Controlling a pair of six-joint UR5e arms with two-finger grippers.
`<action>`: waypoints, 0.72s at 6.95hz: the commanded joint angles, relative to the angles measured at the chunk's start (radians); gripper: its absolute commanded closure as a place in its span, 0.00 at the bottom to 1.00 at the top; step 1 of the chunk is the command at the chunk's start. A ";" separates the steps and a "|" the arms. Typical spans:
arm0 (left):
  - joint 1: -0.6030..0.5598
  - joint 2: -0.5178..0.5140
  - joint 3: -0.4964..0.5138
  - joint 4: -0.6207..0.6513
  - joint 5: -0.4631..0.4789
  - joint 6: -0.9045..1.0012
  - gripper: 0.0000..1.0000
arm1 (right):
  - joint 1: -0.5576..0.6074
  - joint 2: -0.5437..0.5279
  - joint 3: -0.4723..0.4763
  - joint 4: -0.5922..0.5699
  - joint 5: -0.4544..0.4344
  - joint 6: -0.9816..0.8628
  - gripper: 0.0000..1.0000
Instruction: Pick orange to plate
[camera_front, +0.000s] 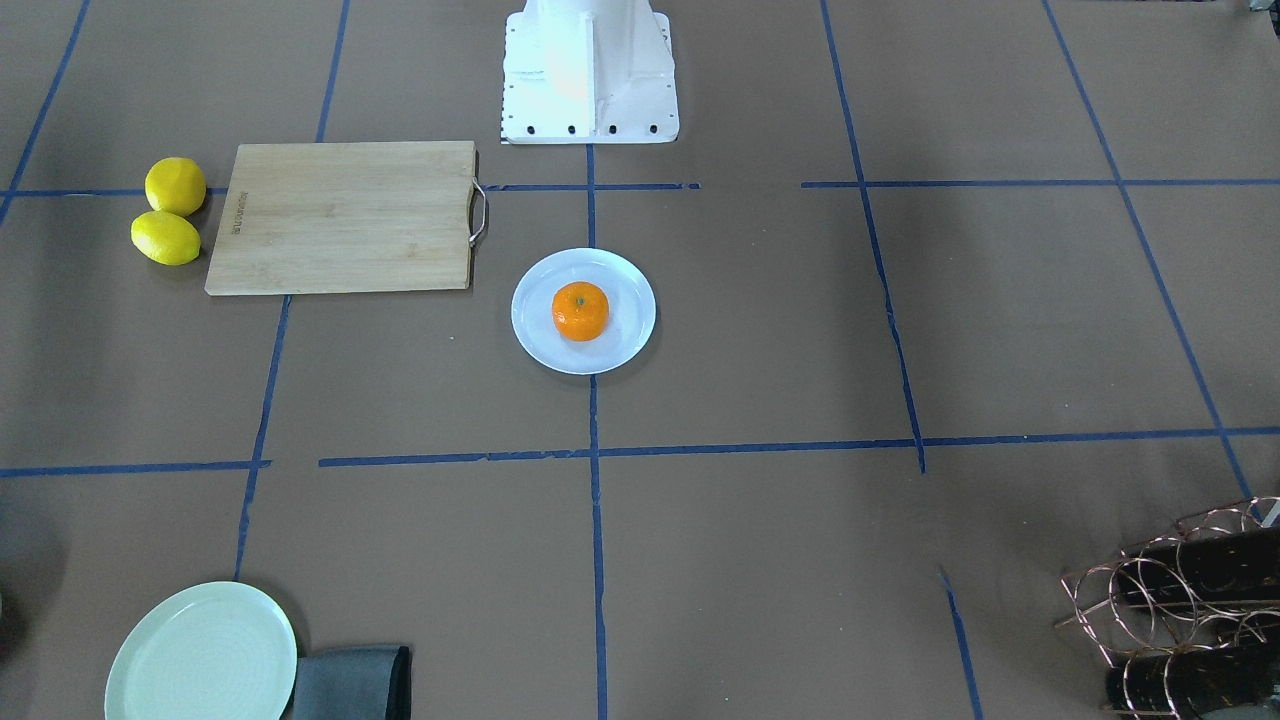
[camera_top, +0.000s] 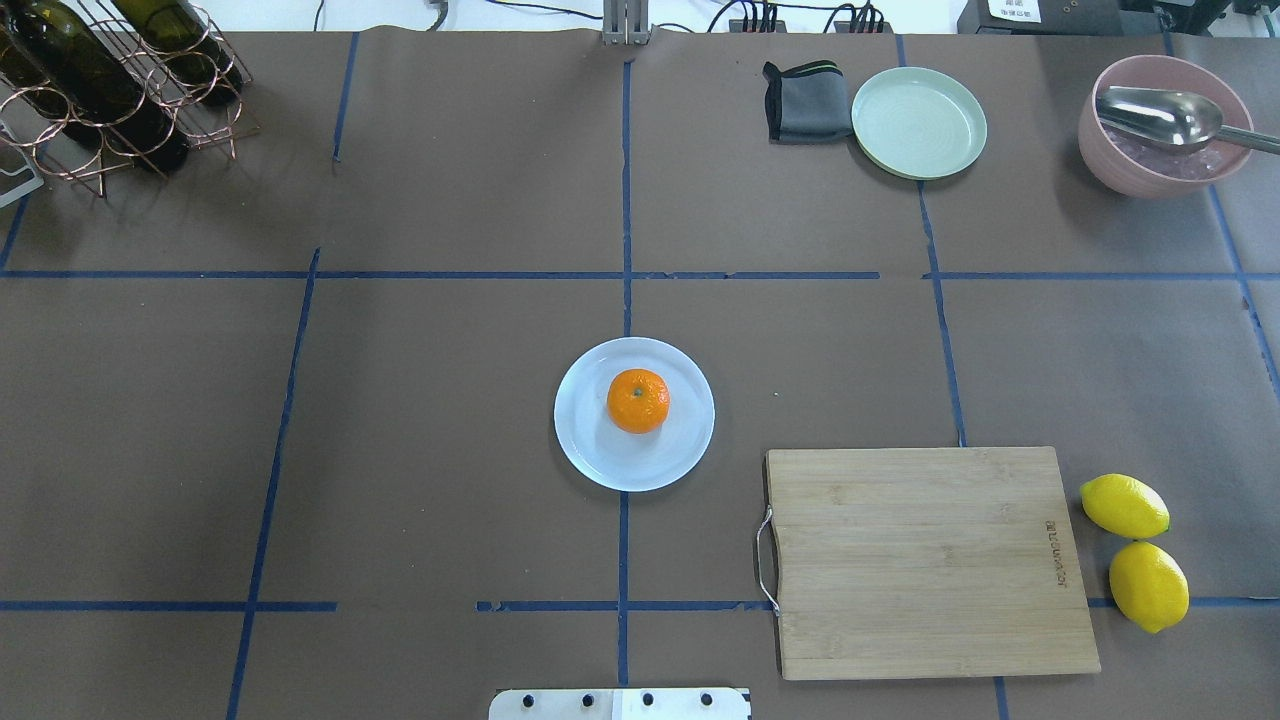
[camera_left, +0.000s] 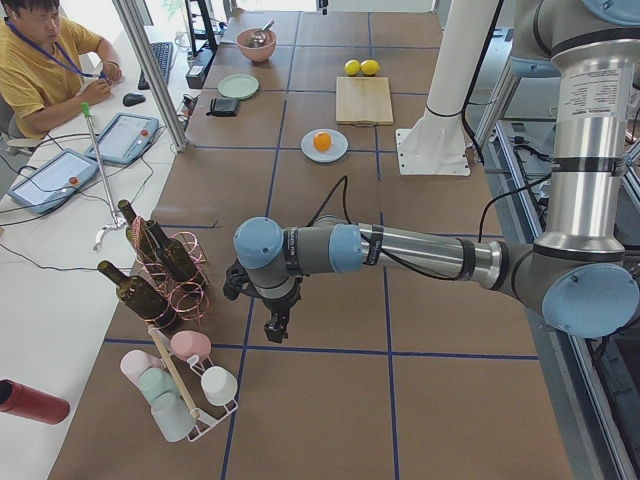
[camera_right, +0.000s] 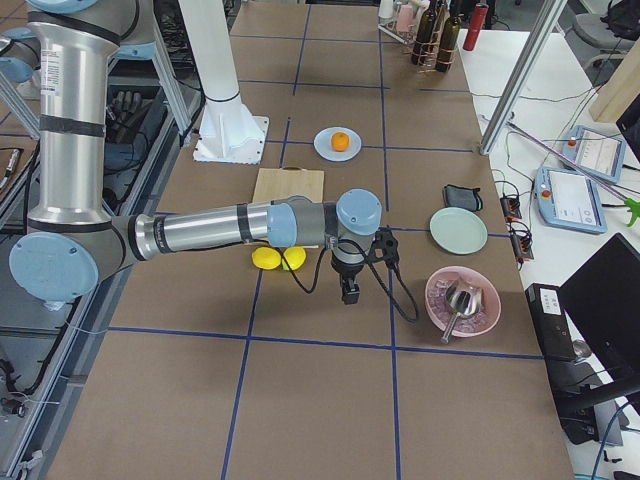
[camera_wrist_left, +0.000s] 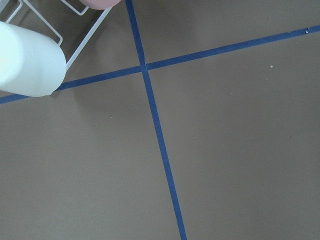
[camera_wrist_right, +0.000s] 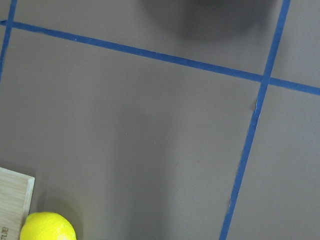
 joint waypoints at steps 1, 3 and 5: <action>0.000 -0.009 -0.007 0.000 0.003 -0.001 0.00 | 0.000 -0.003 0.000 0.000 0.000 0.000 0.00; 0.000 -0.009 -0.018 -0.002 0.001 -0.001 0.00 | 0.000 -0.003 0.003 0.001 0.000 0.000 0.00; 0.001 -0.009 -0.015 -0.002 0.001 -0.003 0.00 | 0.000 -0.003 0.010 0.002 0.002 0.000 0.00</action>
